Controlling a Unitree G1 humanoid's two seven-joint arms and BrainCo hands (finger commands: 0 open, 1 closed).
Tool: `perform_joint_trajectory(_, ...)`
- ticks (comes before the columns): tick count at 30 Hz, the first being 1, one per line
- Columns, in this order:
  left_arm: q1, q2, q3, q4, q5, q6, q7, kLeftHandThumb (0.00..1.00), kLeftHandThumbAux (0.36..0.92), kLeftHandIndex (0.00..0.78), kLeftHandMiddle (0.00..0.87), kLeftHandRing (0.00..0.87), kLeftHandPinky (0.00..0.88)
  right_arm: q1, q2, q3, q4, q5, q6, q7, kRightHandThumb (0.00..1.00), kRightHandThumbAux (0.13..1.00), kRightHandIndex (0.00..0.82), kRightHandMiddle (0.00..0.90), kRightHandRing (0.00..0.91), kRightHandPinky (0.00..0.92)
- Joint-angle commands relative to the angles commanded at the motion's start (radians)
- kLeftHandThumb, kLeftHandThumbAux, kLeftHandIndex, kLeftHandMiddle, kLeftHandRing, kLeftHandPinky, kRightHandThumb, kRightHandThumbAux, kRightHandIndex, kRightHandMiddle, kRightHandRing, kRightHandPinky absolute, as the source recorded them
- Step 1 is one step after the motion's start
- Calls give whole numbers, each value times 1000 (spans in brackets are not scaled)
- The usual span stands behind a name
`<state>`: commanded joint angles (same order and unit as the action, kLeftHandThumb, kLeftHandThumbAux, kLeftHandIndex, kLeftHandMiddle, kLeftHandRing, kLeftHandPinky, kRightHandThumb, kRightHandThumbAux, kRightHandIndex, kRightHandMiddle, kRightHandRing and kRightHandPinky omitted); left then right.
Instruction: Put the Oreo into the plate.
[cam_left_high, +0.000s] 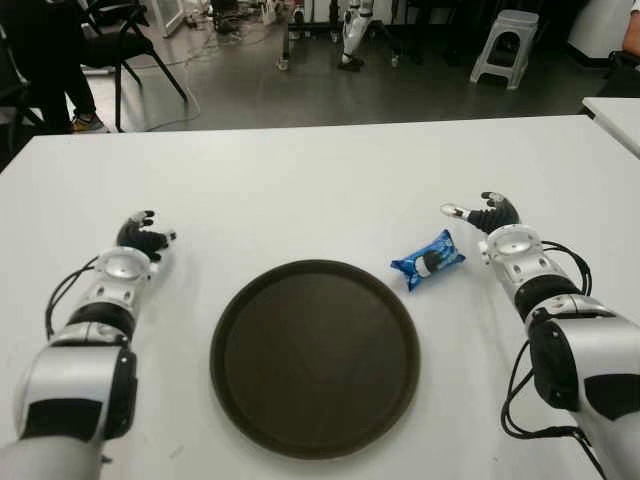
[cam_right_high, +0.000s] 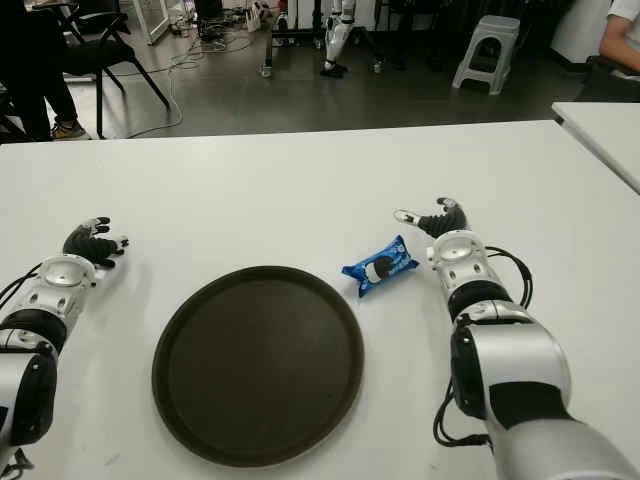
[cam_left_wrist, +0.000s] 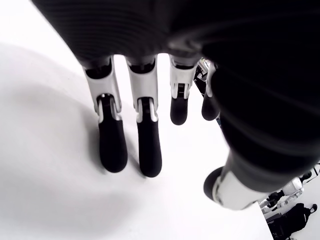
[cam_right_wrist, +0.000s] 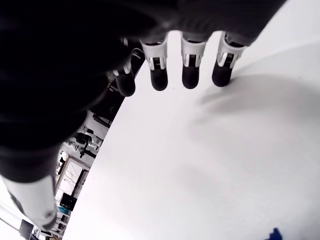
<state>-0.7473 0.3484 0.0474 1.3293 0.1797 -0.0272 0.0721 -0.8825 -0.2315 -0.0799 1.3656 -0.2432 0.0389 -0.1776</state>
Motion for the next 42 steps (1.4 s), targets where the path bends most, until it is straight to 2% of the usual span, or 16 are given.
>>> perform_joint_trajectory(10,1,1,-1,2,2,-2,4,215,766,102,93,124,172,1,1,-4,-1,2,-2,-3,0,623,6,0,0,10)
perform_joint_trajectory(18,3,1,6,3,-3,-5,4,228,768,123,115,150,207,-2,0,3,1,-4,6,12,0,600,7,0,0,17)
perform_joint_trajectory(32,3,3,-8,3,13,-5,7,211,772,129,124,152,194,-1,1,-8,0,3,6,0,0,604,0,0,0,5)
perform_joint_trajectory(42,2,-2,-4,2,6,-7,11,237,762,115,108,140,193,0,-4,-2,0,-3,4,11,0,611,1,0,0,8)
